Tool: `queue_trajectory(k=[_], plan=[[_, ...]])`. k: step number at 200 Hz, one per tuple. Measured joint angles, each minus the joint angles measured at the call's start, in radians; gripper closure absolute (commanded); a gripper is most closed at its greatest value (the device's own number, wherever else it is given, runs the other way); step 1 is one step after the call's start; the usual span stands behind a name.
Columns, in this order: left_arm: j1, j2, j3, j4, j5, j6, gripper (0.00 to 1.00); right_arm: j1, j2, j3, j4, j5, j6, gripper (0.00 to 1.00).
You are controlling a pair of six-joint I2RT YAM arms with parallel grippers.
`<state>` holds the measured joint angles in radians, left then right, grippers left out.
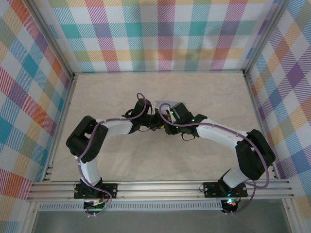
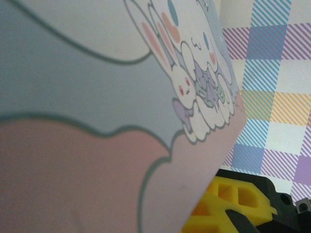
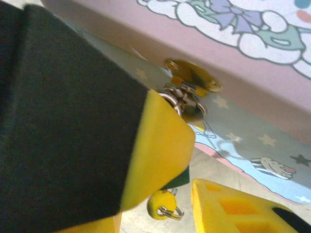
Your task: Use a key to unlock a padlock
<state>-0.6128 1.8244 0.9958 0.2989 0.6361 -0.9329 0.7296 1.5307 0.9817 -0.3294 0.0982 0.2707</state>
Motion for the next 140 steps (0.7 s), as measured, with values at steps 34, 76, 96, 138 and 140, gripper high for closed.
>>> queue_trajectory(k=[34, 76, 96, 138, 140], plan=[[0.001, 0.000, 0.002, -0.029, 0.004, 0.018, 0.92, 0.010, 0.006, 0.005, -0.010, 0.010, -0.003, 0.58], [0.006, 0.000, 0.002, -0.048, 0.009, 0.029, 0.92, 0.035, 0.053, 0.026, -0.024, 0.038, -0.018, 0.60], [0.006, 0.000, 0.003, -0.057, 0.010, 0.032, 0.92, 0.040, 0.059, 0.029, -0.028, 0.050, -0.018, 0.64], [0.007, 0.000, 0.003, -0.061, 0.011, 0.033, 0.92, 0.042, 0.061, 0.033, -0.039, 0.066, -0.025, 0.85], [0.007, 0.000, 0.003, -0.061, 0.010, 0.033, 0.92, 0.043, 0.061, 0.034, -0.040, 0.066, -0.024, 0.87]])
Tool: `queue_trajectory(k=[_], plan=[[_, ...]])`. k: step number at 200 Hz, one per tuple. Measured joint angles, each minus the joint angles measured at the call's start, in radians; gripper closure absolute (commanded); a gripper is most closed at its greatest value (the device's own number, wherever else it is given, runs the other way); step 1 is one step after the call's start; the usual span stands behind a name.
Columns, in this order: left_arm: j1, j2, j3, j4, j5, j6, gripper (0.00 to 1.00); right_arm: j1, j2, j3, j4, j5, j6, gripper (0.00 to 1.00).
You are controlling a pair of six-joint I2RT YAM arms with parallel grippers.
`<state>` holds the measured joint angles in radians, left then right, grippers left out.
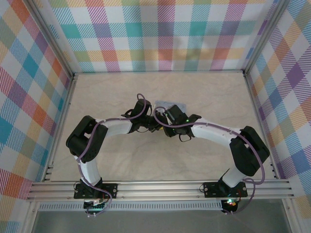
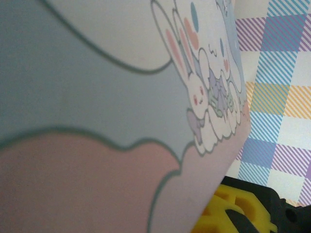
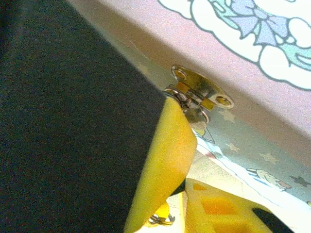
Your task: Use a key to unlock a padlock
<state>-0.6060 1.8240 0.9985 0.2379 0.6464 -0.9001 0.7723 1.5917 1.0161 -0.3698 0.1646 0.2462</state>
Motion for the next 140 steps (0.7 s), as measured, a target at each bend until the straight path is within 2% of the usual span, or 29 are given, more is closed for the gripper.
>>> queue_trajectory(k=[11, 119, 126, 140], plan=[[0.002, 0.000, 0.000, -0.001, -0.003, 0.000, 0.92, 0.002, 0.001, 0.002, -0.003, 0.000, -0.006, 1.00], [0.007, 0.000, -0.016, -0.004, -0.019, 0.011, 0.84, 0.006, 0.017, 0.001, 0.010, -0.023, -0.008, 1.00], [0.007, 0.000, -0.021, -0.004, -0.023, 0.014, 0.84, 0.006, 0.020, -0.003, 0.018, -0.028, -0.008, 0.95], [0.007, 0.000, -0.030, -0.003, -0.028, 0.019, 0.85, 0.006, 0.027, -0.009, 0.026, -0.039, -0.008, 0.78]])
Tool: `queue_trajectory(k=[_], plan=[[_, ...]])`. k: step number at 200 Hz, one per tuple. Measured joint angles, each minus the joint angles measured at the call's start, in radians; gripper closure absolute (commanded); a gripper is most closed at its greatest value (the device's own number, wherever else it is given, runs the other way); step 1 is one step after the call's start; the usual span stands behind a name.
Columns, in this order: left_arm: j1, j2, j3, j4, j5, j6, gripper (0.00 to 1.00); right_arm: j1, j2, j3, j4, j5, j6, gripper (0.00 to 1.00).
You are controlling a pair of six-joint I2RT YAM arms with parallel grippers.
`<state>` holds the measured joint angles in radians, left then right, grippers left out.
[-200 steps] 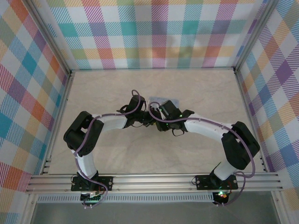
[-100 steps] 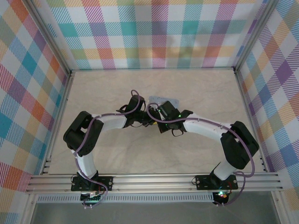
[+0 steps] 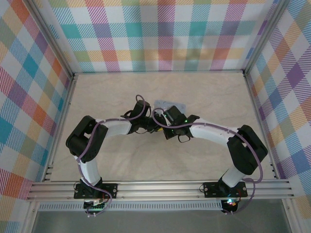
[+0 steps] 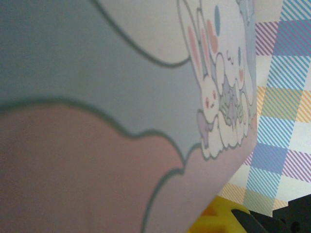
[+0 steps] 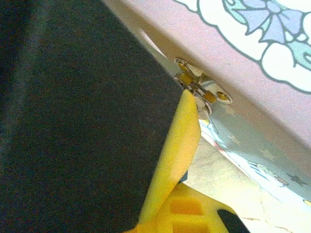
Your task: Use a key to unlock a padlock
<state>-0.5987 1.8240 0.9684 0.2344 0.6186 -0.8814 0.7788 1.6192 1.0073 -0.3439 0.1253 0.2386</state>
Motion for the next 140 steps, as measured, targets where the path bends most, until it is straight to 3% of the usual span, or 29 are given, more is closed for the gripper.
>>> queue_trajectory(k=[11, 31, 88, 140], plan=[[0.000, 0.000, -0.006, 0.003, -0.002, 0.003, 0.85, 0.000, 0.008, -0.002, 0.006, -0.008, 0.003, 0.69], [0.000, 0.000, -0.018, 0.003, -0.009, 0.008, 0.85, 0.000, 0.011, -0.012, 0.019, -0.017, 0.010, 0.63], [0.000, 0.008, -0.023, 0.007, -0.026, 0.016, 0.84, -0.018, -0.027, -0.099, 0.056, -0.027, 0.048, 0.62], [0.000, 0.031, -0.023, 0.011, -0.045, 0.042, 0.81, -0.105, -0.063, -0.130, 0.083, -0.040, 0.113, 0.64]])
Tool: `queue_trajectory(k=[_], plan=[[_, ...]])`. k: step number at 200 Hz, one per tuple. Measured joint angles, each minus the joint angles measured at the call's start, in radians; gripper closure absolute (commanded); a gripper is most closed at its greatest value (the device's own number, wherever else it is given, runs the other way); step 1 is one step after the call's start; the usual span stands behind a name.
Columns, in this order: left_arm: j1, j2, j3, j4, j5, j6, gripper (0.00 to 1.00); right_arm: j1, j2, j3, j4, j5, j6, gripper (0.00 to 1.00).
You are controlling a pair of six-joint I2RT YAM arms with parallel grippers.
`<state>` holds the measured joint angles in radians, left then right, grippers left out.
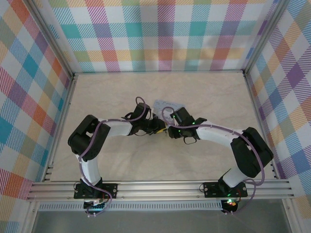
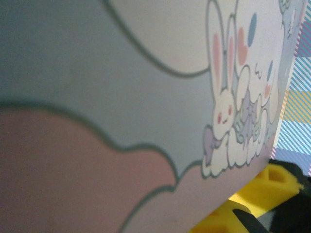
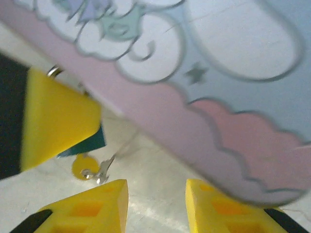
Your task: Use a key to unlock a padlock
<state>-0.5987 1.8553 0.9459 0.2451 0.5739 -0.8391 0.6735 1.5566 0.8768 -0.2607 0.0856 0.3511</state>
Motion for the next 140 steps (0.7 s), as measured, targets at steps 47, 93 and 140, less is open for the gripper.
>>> queue_trajectory(k=[47, 93, 140], plan=[[-0.001, 0.013, 0.000, 0.024, -0.011, 0.010, 0.79, -0.054, 0.040, 0.013, 0.023, 0.006, 0.030, 0.68], [-0.002, 0.029, 0.000, 0.062, -0.015, 0.017, 0.79, -0.079, 0.104, 0.070, 0.039, 0.034, 0.027, 0.68], [-0.002, 0.032, 0.000, 0.071, -0.015, 0.018, 0.73, -0.086, 0.111, 0.098, 0.044, 0.057, -0.005, 0.65]])
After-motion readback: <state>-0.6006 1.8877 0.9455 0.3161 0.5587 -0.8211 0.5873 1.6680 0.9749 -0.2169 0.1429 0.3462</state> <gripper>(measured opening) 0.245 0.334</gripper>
